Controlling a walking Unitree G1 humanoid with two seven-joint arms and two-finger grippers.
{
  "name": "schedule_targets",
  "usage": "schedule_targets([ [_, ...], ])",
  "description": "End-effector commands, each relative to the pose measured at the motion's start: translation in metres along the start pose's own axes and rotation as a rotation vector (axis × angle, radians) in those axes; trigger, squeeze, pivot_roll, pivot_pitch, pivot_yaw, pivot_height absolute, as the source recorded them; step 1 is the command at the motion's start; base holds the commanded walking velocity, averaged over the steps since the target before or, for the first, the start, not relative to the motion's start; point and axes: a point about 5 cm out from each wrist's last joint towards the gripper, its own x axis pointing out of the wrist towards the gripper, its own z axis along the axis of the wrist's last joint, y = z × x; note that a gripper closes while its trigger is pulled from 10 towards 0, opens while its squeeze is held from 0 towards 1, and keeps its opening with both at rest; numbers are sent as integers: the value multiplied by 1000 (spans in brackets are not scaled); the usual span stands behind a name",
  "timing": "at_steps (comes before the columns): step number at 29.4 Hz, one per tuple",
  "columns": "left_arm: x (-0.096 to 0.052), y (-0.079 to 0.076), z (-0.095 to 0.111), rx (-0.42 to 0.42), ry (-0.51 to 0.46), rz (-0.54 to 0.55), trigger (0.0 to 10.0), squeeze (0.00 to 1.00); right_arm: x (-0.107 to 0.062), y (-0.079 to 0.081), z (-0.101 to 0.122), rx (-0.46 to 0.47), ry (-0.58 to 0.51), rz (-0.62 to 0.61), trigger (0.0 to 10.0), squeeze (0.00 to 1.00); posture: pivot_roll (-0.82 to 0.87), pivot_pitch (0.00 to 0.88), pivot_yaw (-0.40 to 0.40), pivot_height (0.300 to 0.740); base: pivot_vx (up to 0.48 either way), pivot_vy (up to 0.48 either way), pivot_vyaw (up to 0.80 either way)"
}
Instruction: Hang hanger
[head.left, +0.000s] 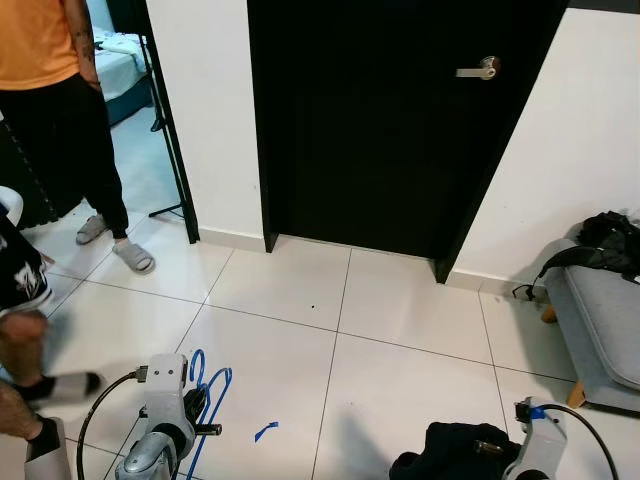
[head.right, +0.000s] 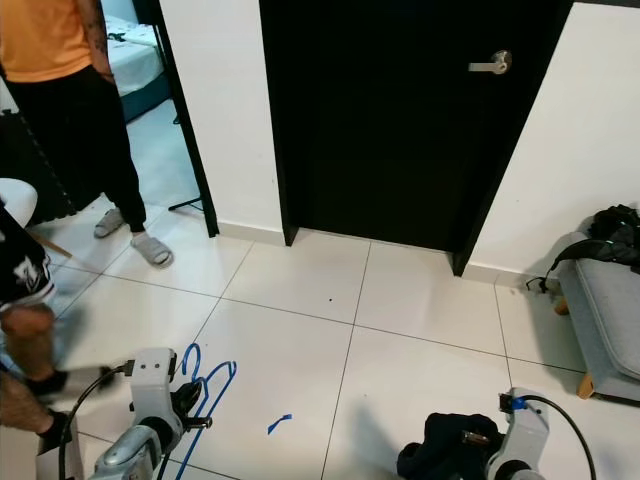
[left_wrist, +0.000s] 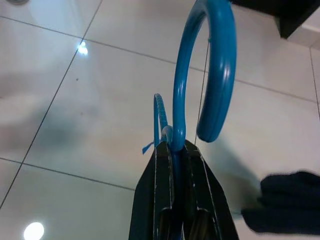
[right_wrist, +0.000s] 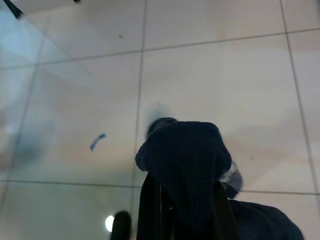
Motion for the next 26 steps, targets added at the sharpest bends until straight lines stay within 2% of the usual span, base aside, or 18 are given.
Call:
schedule_targets([
  [1, 1, 9, 5, 22, 2, 14, 10000, 0, 6, 10, 8, -18, -40, 31, 10000, 0, 49, 0, -42, 740, 0, 0, 0],
  [5, 2, 12, 8, 20, 0, 28, 10000, 0, 8, 16, 11, -31, -67, 53, 10000, 0, 50, 0, -44, 740, 0, 0, 0],
  [9, -3, 14, 1, 2, -12, 37, 10000, 0, 3, 36, 29, -78, -170, 111, 10000, 0, 83, 0, -58, 740, 0, 0, 0],
  [14, -13, 19, -9, -12, -12, 59, 10000, 0, -2, 41, 32, -78, -183, 110, 10000, 0, 95, 4, -62, 740, 0, 0, 272],
  [20, -50, 27, -62, -5, 108, 55, 10000, 0, -5, 42, 31, -68, -197, 87, 10000, 0, 87, 28, -47, 740, 0, 0, 789],
  [22, -50, 27, -62, -5, 108, 55, 10000, 0, -5, 42, 31, -68, -197, 87, 10000, 0, 87, 28, -47, 740, 0, 0, 794],
  [24, -64, 29, -79, -12, 149, 64, 10000, 0, -7, 41, 30, -60, -181, 75, 10000, 0, 98, 22, -44, 740, 0, 0, 797],
  [25, -64, 29, -79, -12, 149, 64, 10000, 0, -7, 41, 30, -60, -181, 75, 10000, 0, 98, 22, -44, 740, 0, 0, 800],
  [26, -71, 27, -86, -15, 161, 64, 10000, 0, -8, 41, 29, -54, -169, 69, 10000, 0, 102, 14, -47, 740, 0, 0, 794],
])
